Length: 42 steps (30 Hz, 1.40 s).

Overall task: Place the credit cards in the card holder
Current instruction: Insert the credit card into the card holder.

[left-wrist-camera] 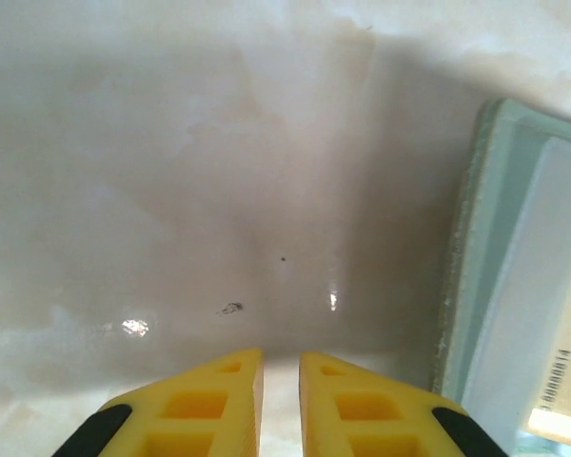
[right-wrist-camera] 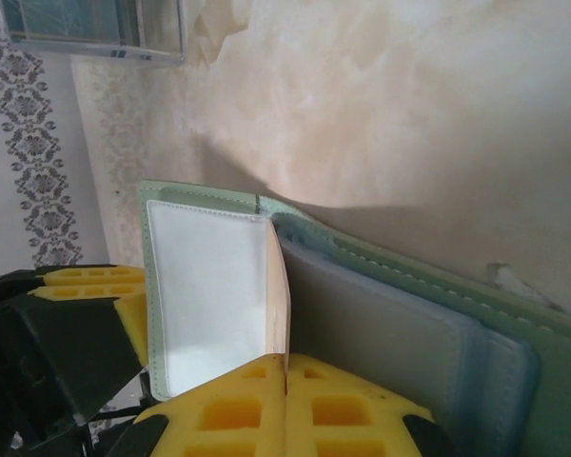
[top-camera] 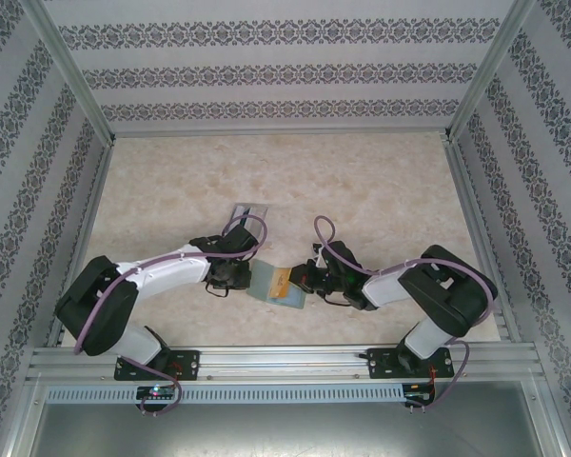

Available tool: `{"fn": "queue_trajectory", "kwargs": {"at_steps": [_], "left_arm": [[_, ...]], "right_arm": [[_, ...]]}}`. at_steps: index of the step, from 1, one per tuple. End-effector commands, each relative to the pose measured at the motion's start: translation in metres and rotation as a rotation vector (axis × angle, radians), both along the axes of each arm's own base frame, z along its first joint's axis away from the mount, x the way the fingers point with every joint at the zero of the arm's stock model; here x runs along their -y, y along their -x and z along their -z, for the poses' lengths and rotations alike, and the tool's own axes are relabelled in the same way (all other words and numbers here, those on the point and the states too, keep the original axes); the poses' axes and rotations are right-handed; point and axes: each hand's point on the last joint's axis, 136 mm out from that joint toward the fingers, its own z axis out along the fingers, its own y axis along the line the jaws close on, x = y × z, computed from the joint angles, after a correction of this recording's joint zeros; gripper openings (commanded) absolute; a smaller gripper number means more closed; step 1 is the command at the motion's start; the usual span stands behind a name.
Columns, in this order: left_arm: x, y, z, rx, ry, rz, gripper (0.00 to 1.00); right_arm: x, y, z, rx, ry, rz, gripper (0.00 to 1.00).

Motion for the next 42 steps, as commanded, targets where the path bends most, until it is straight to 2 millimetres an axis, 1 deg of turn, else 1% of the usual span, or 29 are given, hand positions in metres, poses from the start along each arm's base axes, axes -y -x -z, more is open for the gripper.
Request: {"fn": "queue_trajectory", "kwargs": {"at_steps": [1,3,6,8,11,14,16,19,21,23,26,30,33,38,42], "left_arm": [[0.01,-0.006,-0.018,0.041,0.074,0.004,0.17],[0.012,-0.004,-0.017,0.029,0.076,0.006,0.16],[0.007,-0.003,-0.015,0.025,0.055,-0.006,0.11],[0.007,-0.003,-0.016,0.026,0.058,-0.005,0.11],[0.001,-0.004,-0.017,0.048,0.035,-0.012,0.1],[0.003,-0.005,-0.007,0.034,0.036,-0.011,0.07],[0.004,-0.004,0.006,0.009,0.023,-0.009,0.05],[0.003,-0.006,0.019,-0.01,-0.008,-0.016,0.02],[0.004,-0.007,0.024,-0.018,-0.013,-0.017,0.0],[0.0,-0.007,0.027,-0.016,-0.029,-0.025,0.0],[-0.005,-0.006,0.026,-0.014,-0.051,-0.031,0.0],[-0.007,-0.003,0.028,-0.021,-0.056,-0.034,0.0],[-0.002,0.001,0.031,-0.046,-0.026,-0.037,0.0],[-0.006,0.007,0.033,-0.059,-0.029,-0.048,0.0],[-0.006,0.007,0.032,-0.059,-0.03,-0.043,0.0]], "right_arm": [[-0.002,0.002,0.003,-0.007,-0.036,-0.011,0.0],[-0.004,0.002,0.005,-0.006,-0.036,-0.019,0.0],[-0.006,0.002,0.009,-0.008,-0.045,-0.035,0.0],[-0.006,0.003,0.012,-0.009,-0.045,-0.041,0.0],[-0.009,0.004,0.014,-0.015,-0.051,-0.063,0.0],[-0.01,0.003,0.014,-0.019,-0.056,-0.071,0.01],[-0.012,0.002,0.015,-0.015,-0.053,-0.08,0.02],[-0.014,0.002,0.016,-0.024,-0.059,-0.09,0.04],[-0.014,0.002,0.02,-0.027,-0.05,-0.09,0.04],[-0.013,0.002,0.023,-0.04,-0.047,-0.089,0.05],[-0.011,0.002,0.025,-0.05,-0.049,-0.077,0.07],[-0.009,0.0,0.029,-0.05,-0.033,-0.063,0.12],[-0.007,-0.004,0.03,-0.038,-0.029,-0.022,0.12],[-0.018,-0.01,0.023,-0.021,-0.053,-0.005,0.1],[-0.031,-0.008,0.021,-0.01,-0.052,-0.015,0.07]]}}
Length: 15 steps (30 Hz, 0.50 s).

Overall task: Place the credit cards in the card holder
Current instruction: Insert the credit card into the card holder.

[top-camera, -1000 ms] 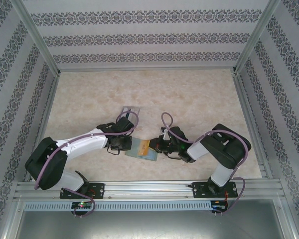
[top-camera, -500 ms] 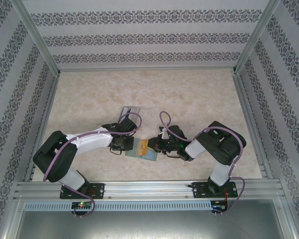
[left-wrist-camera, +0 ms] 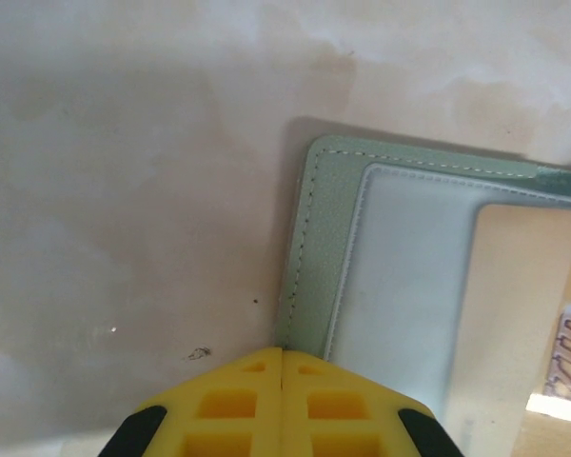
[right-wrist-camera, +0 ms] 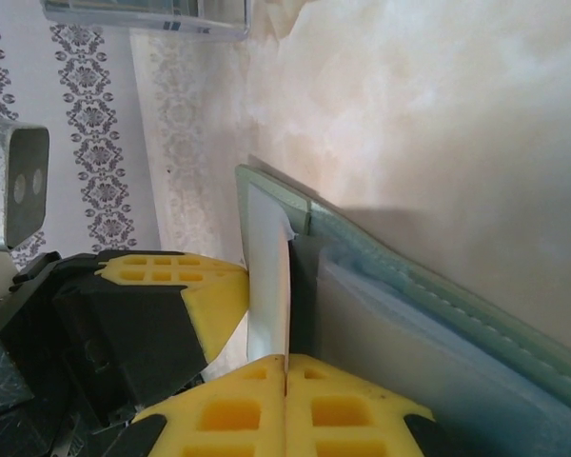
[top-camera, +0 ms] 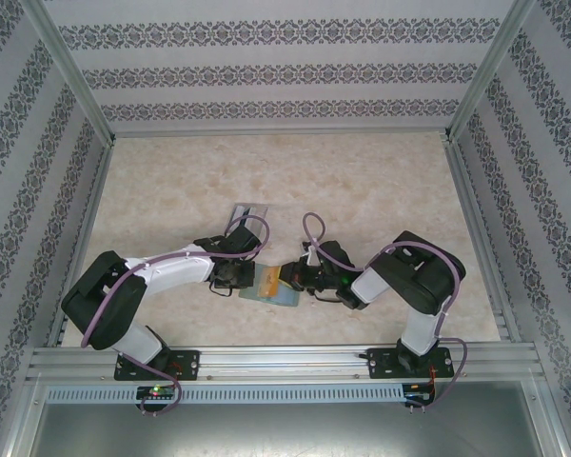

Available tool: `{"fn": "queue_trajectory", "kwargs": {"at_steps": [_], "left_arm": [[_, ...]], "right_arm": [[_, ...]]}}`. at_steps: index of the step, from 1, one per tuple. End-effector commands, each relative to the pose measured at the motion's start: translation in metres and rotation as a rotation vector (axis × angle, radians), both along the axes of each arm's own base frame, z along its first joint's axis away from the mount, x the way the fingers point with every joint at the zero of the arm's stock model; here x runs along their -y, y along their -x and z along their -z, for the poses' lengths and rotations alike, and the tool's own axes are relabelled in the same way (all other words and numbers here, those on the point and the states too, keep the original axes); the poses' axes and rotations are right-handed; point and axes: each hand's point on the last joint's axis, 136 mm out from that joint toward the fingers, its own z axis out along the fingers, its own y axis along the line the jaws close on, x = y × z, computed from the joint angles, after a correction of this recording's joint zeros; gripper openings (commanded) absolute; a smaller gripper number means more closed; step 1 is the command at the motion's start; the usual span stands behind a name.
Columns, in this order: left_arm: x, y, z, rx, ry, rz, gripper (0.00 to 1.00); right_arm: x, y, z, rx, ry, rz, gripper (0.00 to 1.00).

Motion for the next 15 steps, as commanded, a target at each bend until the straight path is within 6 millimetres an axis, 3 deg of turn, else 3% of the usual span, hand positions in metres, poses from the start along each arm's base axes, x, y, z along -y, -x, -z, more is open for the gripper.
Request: {"fn": "queue_trajectory", "kwargs": {"at_steps": [1,4,9,15], "left_arm": [[-0.013,0.012,0.016,-0.053,-0.045,-0.021,0.0],[-0.011,0.011,0.01,-0.05,-0.039,-0.021,0.0],[-0.012,0.011,0.005,-0.039,-0.035,-0.028,0.0],[-0.013,0.013,0.01,-0.052,-0.036,-0.039,0.0]], "right_arm": [[-0.003,-0.001,0.022,-0.032,0.071,0.046,0.06],[-0.001,0.0,0.022,-0.02,0.086,0.06,0.07],[0.013,0.005,0.025,-0.017,0.158,0.059,0.24],[0.026,0.013,0.024,-0.016,0.227,0.046,0.31]]}}
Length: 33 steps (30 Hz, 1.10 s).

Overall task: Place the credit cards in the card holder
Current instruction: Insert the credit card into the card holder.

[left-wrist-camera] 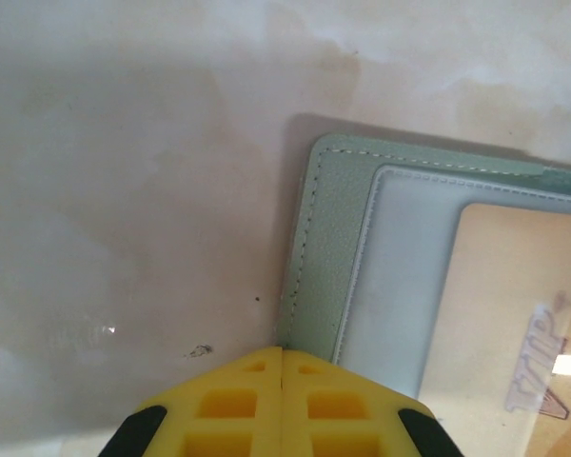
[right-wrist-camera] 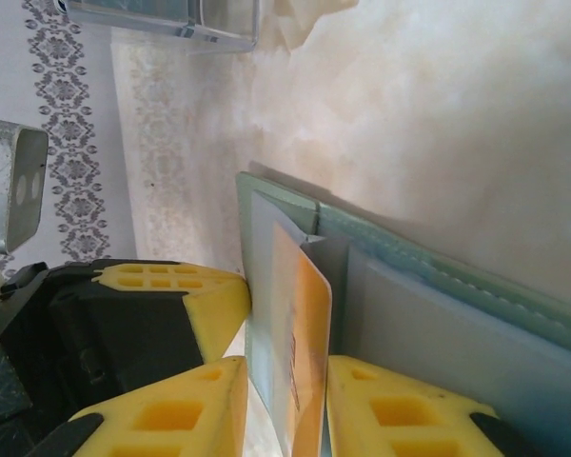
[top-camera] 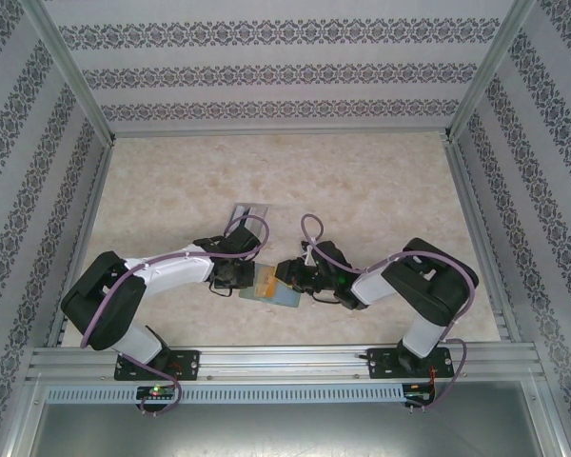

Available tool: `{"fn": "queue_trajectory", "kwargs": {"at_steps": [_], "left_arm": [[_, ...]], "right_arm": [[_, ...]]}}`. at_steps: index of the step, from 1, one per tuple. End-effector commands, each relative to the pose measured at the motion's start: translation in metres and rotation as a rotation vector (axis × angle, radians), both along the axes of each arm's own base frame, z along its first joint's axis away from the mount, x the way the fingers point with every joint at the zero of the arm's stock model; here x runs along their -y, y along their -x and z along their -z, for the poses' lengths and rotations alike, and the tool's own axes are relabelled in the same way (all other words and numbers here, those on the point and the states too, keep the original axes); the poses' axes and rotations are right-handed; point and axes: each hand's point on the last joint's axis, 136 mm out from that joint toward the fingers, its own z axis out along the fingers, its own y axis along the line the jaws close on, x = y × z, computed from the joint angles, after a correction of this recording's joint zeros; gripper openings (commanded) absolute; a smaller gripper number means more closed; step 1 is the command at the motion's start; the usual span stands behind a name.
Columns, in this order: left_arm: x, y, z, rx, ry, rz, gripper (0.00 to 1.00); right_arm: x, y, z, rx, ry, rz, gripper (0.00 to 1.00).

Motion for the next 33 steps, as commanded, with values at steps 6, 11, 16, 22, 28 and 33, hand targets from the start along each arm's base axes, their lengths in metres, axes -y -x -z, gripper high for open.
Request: {"fn": "queue_trajectory", "kwargs": {"at_steps": [6,11,16,22,28,33], "left_arm": [[-0.009,0.014,0.013,-0.062,-0.017,-0.032,0.0],[-0.008,0.015,0.013,-0.063,-0.003,-0.04,0.0],[-0.01,0.021,0.016,-0.073,0.03,-0.061,0.0],[-0.013,0.025,0.018,-0.089,0.143,-0.111,0.0],[-0.012,0.025,0.011,-0.089,0.221,-0.116,0.0],[-0.026,0.026,0.009,-0.091,0.227,-0.139,0.0]], "right_arm": [[0.024,0.018,0.028,-0.053,0.151,0.0,0.25],[0.013,0.025,0.031,-0.085,0.171,-0.025,0.25],[0.019,0.037,0.045,-0.126,0.359,-0.02,0.33],[0.026,0.039,0.043,-0.104,0.495,-0.046,0.35],[0.016,0.031,0.03,-0.061,0.521,-0.082,0.18],[0.008,0.024,0.022,-0.042,0.518,-0.089,0.16]]}}
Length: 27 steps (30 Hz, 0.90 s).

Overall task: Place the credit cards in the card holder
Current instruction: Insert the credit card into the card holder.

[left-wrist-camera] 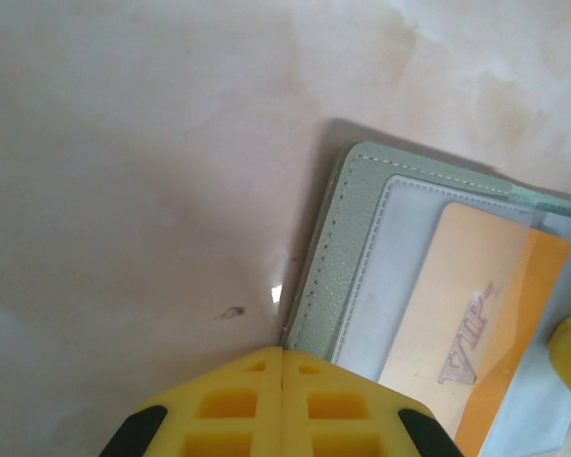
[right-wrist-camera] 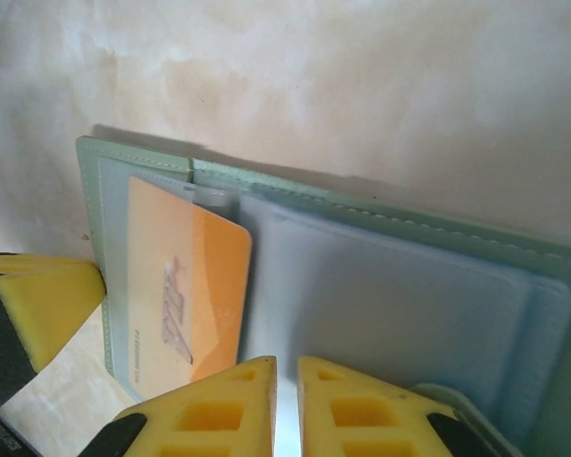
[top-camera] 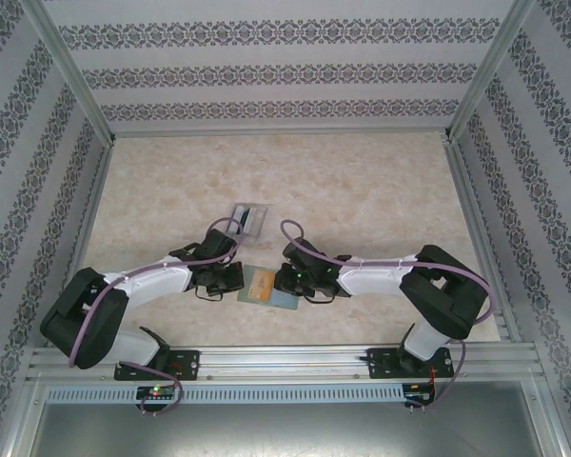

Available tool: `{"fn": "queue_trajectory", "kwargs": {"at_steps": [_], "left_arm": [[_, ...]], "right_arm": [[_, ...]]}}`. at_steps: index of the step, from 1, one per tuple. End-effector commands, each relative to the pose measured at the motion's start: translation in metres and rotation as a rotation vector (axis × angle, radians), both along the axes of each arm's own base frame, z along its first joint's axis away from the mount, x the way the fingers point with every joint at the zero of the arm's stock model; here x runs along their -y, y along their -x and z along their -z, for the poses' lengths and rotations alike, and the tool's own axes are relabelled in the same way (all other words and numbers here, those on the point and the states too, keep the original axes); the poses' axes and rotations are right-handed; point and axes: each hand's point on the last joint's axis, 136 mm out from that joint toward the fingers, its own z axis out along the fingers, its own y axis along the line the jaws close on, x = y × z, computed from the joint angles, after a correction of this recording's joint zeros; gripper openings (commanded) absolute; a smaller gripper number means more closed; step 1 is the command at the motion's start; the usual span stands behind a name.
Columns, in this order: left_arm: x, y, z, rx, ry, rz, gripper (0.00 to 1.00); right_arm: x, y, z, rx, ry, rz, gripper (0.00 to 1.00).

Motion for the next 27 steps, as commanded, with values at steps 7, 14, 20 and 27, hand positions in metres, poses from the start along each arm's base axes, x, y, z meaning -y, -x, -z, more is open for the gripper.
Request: {"fn": "queue_trajectory", "kwargs": {"at_steps": [7,14,20,27], "left_arm": [[-0.015,0.022,0.015,-0.079,-0.006,0.011,0.0],[-0.015,0.023,0.017,-0.076,-0.001,0.005,0.0],[-0.014,0.025,0.019,-0.081,0.018,-0.001,0.0],[-0.011,0.027,0.022,-0.09,0.04,0.002,0.0]], "right_arm": [[-0.009,0.005,-0.004,0.013,0.074,-0.064,0.23],[-0.015,0.007,-0.021,0.053,0.108,-0.096,0.33],[-0.023,0.012,-0.007,0.018,0.103,-0.116,0.39],[-0.033,0.009,-0.001,0.016,0.097,-0.132,0.34]]}}
